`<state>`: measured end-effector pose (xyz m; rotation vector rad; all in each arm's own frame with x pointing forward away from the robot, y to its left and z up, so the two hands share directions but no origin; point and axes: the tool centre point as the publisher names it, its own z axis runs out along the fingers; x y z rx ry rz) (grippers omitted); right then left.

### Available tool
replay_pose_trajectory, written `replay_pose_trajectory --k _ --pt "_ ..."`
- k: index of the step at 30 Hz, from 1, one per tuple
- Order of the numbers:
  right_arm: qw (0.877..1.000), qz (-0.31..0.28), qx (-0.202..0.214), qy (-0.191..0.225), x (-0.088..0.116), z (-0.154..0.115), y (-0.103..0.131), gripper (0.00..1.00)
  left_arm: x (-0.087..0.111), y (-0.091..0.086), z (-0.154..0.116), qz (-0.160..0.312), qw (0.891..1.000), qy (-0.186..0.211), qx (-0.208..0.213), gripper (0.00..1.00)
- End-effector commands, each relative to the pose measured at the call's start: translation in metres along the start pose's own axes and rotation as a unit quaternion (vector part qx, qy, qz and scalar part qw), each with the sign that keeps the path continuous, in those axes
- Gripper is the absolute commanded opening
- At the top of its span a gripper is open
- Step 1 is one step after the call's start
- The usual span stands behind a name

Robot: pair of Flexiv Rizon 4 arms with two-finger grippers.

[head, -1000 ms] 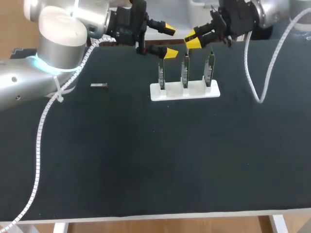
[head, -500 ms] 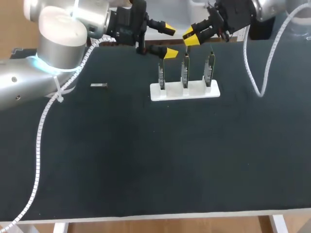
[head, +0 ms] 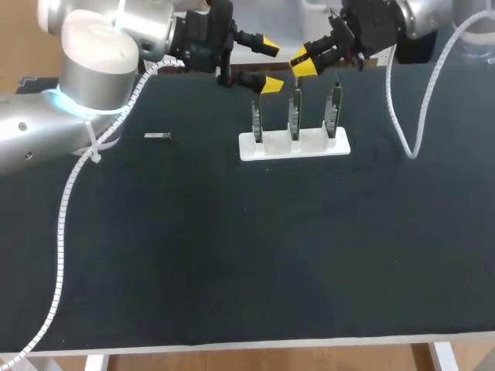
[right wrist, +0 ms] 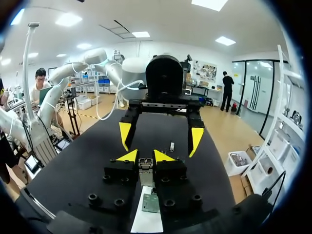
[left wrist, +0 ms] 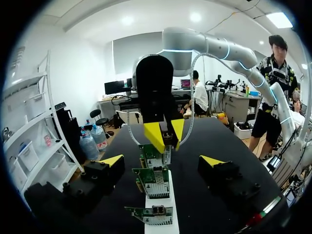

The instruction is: Pick up the optical module with the left hand, and insert it into the network port with the right hand.

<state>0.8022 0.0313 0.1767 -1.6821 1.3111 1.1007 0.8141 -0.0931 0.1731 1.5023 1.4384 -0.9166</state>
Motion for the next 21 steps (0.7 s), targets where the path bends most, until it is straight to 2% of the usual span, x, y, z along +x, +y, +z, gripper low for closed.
replay_pose_trajectory --k 1,21 --pt "1.000 0.002 0.001 -0.003 0.0040 0.0015 -0.0008 0.00 -0.0008 0.0019 0.0007 -0.001 1.000 0.002 0.002 1.00" --pt "1.000 0.001 0.004 -0.002 0.0088 -0.0054 -0.0106 0.00 -0.0008 0.0019 0.0007 -0.001 1.000 0.002 0.002 1.00"
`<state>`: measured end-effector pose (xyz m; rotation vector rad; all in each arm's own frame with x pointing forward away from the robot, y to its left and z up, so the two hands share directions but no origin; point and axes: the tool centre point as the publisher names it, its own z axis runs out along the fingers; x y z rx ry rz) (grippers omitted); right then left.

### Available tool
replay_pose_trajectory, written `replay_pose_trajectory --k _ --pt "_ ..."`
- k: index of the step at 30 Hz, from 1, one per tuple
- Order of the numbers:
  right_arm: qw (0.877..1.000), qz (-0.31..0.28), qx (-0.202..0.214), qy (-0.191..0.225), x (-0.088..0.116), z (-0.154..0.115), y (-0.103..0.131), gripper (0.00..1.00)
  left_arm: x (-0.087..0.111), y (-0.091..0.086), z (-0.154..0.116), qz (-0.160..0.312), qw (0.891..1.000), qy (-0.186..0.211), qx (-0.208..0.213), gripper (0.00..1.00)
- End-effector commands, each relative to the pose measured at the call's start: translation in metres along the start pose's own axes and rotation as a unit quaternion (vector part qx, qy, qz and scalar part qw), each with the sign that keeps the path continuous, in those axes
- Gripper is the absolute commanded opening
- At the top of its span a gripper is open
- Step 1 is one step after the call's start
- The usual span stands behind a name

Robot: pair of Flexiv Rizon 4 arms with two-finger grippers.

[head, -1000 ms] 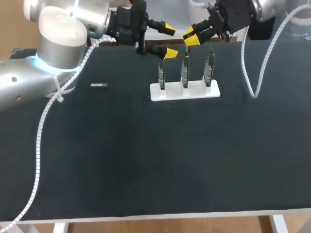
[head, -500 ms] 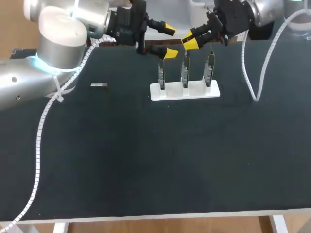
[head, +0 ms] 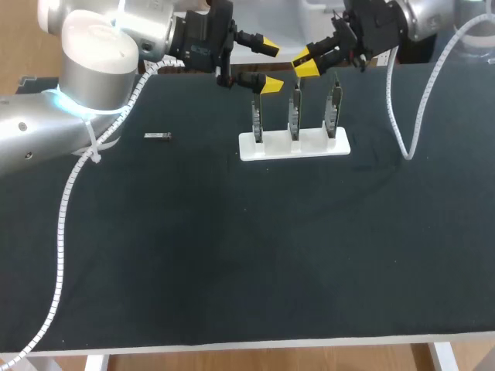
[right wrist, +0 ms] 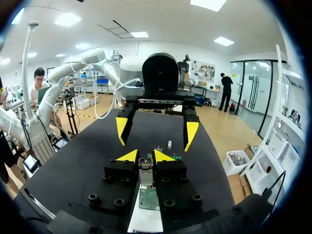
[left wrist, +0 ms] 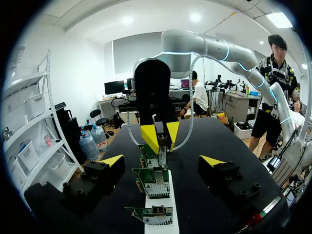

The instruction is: Pick up the optical module with the left hand, and insert it into the network port with the right hand.

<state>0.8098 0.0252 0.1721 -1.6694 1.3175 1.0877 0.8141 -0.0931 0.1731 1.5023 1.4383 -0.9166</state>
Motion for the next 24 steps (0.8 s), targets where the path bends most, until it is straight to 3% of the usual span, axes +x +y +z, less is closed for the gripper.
replay_pose_trajectory --k 1,11,24 --pt "1.000 0.001 -0.005 -0.001 0.0015 0.0001 -0.0054 0.00 -0.0008 0.0019 0.0007 -0.001 1.000 0.002 0.002 1.00" --pt "1.000 -0.011 -0.008 -0.004 -0.0076 -0.0001 -0.0109 0.00 -0.0008 0.0019 0.0007 -0.001 1.000 0.002 0.002 1.00" --pt "1.000 -0.001 -0.016 -0.004 0.0002 0.0076 -0.0149 0.00 -0.0008 0.0019 0.0007 -0.001 1.000 0.002 0.002 1.00"
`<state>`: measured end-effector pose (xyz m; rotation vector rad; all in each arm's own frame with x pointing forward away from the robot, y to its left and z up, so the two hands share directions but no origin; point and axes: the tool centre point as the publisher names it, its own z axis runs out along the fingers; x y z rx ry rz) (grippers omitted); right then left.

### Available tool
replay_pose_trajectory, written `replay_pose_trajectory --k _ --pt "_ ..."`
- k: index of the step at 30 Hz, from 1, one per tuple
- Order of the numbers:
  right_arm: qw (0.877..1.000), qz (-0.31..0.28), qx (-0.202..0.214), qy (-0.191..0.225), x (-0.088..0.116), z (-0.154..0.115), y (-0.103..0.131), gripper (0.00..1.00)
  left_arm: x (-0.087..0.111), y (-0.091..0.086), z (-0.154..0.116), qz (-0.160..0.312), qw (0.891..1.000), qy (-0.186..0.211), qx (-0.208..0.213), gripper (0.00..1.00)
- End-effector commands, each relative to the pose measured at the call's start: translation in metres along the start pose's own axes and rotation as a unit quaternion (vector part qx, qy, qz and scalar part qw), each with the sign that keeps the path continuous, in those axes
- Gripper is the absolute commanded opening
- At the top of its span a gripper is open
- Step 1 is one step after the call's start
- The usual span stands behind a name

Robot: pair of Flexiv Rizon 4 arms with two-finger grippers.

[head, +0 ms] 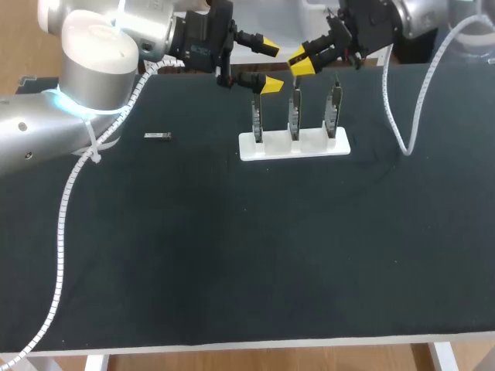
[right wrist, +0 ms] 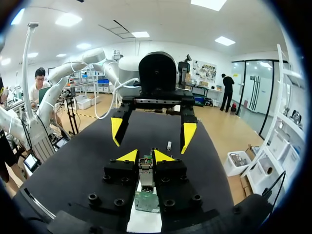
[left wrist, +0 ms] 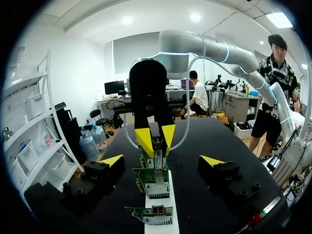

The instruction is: Pick up the optical module with the left hand, and insert it into the network port with the right hand.

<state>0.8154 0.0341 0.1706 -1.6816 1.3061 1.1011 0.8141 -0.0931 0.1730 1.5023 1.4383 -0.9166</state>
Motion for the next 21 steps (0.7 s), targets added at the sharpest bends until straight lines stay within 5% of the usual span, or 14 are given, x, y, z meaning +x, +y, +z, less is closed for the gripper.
replay_pose_trajectory --k 1,21 --pt "1.000 0.002 -0.008 -0.002 0.0019 -0.0002 -0.0073 0.00 -0.0008 0.0019 0.0007 -0.001 1.000 0.002 0.002 1.00" --pt "1.000 0.008 -0.004 -0.001 0.0052 0.0009 -0.0056 0.00 -0.0008 0.0019 0.0007 -0.001 1.000 0.002 0.002 1.00"
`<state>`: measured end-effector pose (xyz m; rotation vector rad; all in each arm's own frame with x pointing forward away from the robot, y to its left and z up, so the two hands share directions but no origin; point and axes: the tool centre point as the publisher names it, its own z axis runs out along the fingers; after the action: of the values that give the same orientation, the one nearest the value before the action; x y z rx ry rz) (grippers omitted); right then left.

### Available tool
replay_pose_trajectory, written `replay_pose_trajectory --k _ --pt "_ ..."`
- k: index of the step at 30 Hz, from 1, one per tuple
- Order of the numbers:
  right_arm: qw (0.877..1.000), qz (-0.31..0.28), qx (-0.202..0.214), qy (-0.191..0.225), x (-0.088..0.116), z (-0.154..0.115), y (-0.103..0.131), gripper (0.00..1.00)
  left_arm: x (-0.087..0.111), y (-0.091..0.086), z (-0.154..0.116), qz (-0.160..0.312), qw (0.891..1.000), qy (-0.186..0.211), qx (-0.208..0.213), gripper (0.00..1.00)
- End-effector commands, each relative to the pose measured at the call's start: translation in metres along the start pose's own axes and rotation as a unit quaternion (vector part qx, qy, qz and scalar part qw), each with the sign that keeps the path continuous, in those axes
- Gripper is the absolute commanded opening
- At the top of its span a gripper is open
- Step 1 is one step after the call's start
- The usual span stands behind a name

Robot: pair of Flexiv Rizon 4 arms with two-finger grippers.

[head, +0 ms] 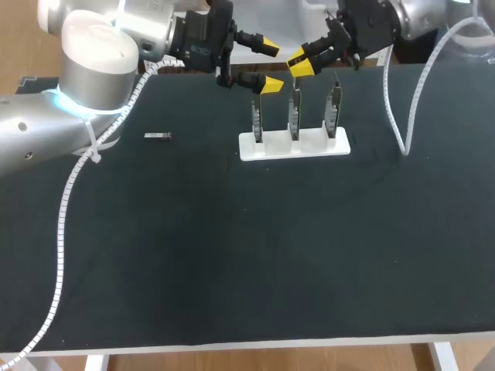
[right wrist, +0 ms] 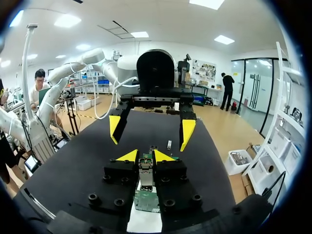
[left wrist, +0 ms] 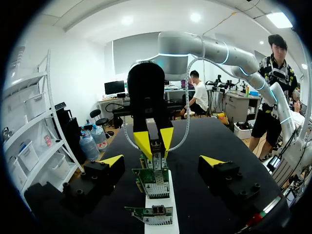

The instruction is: Pick up the optical module with the left hand, and insert it into the network port with the right hand.

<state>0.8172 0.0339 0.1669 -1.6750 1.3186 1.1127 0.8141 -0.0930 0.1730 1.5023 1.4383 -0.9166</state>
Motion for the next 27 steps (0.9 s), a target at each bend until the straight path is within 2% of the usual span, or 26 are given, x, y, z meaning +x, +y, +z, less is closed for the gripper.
replay_pose_trajectory --k 1,27 --pt "1.000 0.001 -0.003 0.000 0.002 0.000 -0.004 0.00 -0.001 0.002 0.001 -0.001 1.000 0.002 0.002 1.00" --pt "1.000 -0.009 0.011 0.013 -0.004 -0.001 0.012 0.00 -0.001 0.002 0.001 -0.001 1.000 0.002 0.002 1.00"
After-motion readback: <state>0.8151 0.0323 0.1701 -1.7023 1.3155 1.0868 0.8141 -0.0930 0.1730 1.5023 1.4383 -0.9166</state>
